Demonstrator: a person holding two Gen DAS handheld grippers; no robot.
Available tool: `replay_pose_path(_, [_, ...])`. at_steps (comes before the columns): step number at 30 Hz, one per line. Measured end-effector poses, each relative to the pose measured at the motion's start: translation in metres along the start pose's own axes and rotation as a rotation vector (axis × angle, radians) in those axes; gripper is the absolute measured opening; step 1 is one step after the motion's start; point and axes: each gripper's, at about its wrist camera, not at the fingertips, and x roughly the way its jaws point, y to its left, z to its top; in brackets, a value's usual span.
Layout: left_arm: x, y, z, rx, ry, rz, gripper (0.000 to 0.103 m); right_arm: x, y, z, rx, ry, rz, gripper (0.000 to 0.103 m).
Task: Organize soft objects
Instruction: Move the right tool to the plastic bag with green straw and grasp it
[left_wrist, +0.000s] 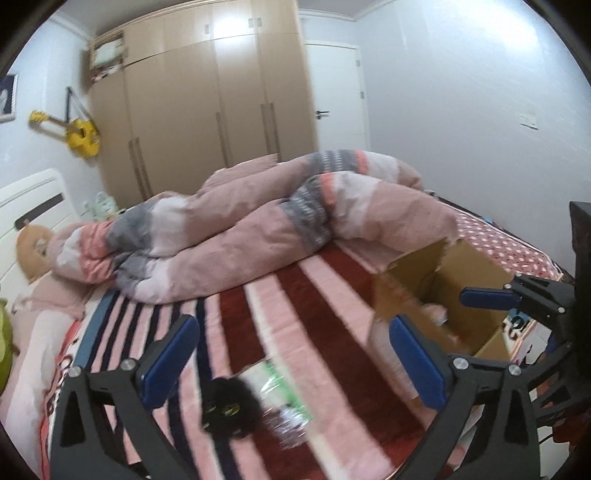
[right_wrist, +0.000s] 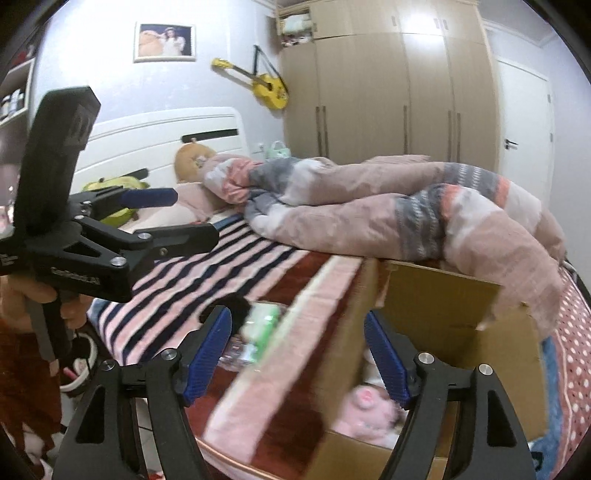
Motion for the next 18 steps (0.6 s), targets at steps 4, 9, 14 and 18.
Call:
replay_pose_path(4, [-0.003, 0.032, -0.024, -0.030, 0.020, 0.025, 0.102, 0.024, 0.032, 0.003, -0.023, 0.035, 0.041, 0.072])
replay_pose_path(9, [0.012, 0.066, -0.053, -0.078, 0.067, -0.001, 0.102, 0.066, 0.063, -0.002, -0.025, 0.120, 0.098, 0.072])
replay_pose_path(14, [0.033, 0.088, -0.076, -0.093, 0.088, -0.004, 0.102, 0.113, 0.070, -0.009, 0.003, 0.208, 0.100, 0.072])
replay_pose_path(18, [0.053, 0.112, -0.094, -0.135, 0.098, 0.001, 0.102, 0.151, 0.067, -0.017, 0.029, 0.265, 0.083, 0.072])
